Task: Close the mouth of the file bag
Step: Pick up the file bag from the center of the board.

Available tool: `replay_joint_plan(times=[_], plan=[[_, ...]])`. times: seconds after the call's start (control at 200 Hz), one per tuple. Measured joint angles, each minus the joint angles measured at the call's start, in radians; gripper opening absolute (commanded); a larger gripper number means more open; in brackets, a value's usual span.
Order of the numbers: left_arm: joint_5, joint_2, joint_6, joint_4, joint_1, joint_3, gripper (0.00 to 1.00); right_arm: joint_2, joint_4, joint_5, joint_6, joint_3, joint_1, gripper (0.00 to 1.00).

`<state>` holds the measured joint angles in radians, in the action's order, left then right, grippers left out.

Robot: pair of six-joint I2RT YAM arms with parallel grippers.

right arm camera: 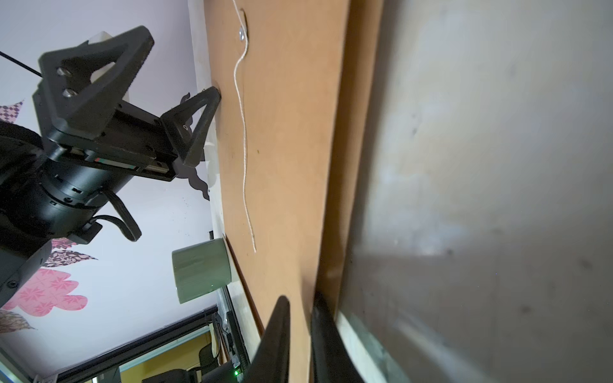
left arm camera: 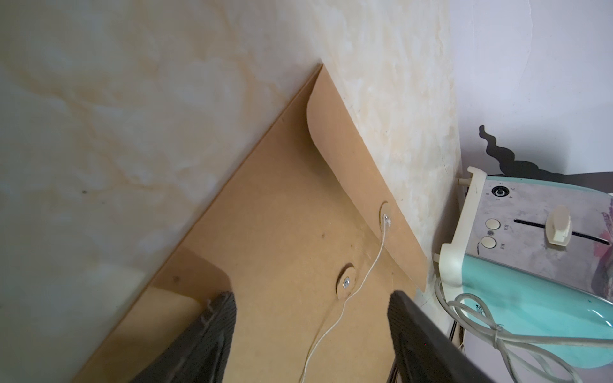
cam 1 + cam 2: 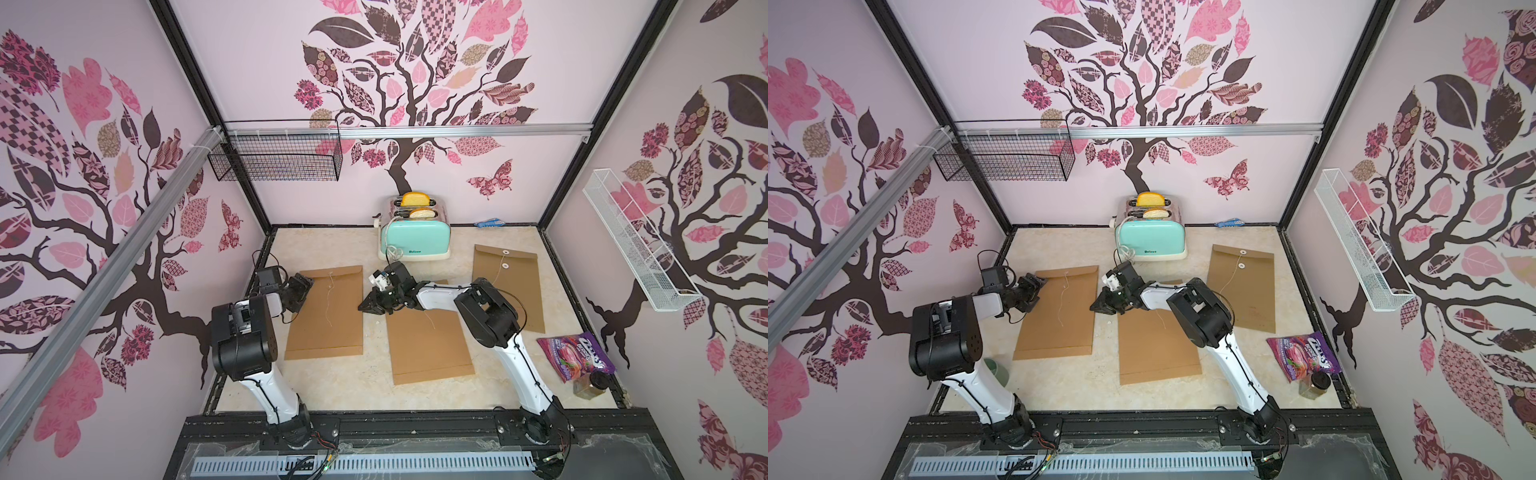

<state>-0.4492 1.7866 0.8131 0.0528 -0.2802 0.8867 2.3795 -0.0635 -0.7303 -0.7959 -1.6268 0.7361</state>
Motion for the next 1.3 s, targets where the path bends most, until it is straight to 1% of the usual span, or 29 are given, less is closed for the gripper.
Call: replay_joint_plan(times=[0.105, 0.21, 0.36, 0.45, 0.515, 0.585, 0.675, 0.765, 0.865, 0.94, 1.06, 1.21, 1.3], plan=[[-0.001, 0.000, 0.003, 0.023, 0.006, -0.011, 0.77, -0.004, 0.003, 0.002, 0.003, -0.003, -0.001, 0.10], [-0.004, 0.000, 0.003, 0.031, 0.006, -0.014, 0.77, -0.008, -0.022, 0.011, -0.008, 0.015, -0.003, 0.00], [-0.005, -0.013, 0.009, 0.008, 0.006, -0.014, 0.78, -0.008, -0.029, 0.009, -0.007, 0.020, -0.011, 0.00], [-0.005, -0.040, 0.009, -0.052, 0.003, -0.004, 0.80, -0.008, -0.033, 0.003, 0.000, 0.022, -0.016, 0.00], [-0.009, -0.059, 0.001, -0.111, -0.011, 0.029, 0.80, -0.012, -0.026, -0.007, 0.013, 0.023, -0.021, 0.00], [-0.034, -0.069, -0.018, -0.161, -0.055, 0.089, 0.81, -0.021, -0.014, -0.027, 0.039, 0.023, -0.028, 0.00], [-0.077, -0.072, -0.049, -0.171, -0.124, 0.146, 0.83, -0.040, -0.003, -0.067, 0.072, 0.023, -0.038, 0.00], [-0.106, -0.041, -0.100, -0.223, -0.165, 0.211, 0.86, -0.056, -0.013, -0.114, 0.086, 0.023, -0.048, 0.00], [-0.135, 0.036, -0.146, -0.277, -0.163, 0.282, 0.87, -0.069, -0.026, -0.158, 0.101, 0.023, -0.058, 0.00], [-0.142, 0.069, -0.163, -0.311, -0.156, 0.282, 0.88, -0.070, -0.048, -0.184, 0.101, 0.023, -0.064, 0.00], [-0.133, 0.075, -0.192, -0.385, -0.154, 0.275, 0.90, -0.080, -0.085, -0.204, 0.102, 0.039, -0.073, 0.00], [-0.166, 0.087, -0.202, -0.380, -0.154, 0.276, 0.91, -0.103, -0.118, -0.237, 0.113, 0.057, -0.080, 0.00], [-0.211, 0.124, -0.194, -0.333, -0.154, 0.275, 0.91, -0.104, -0.122, -0.254, 0.133, 0.054, -0.080, 0.00]])
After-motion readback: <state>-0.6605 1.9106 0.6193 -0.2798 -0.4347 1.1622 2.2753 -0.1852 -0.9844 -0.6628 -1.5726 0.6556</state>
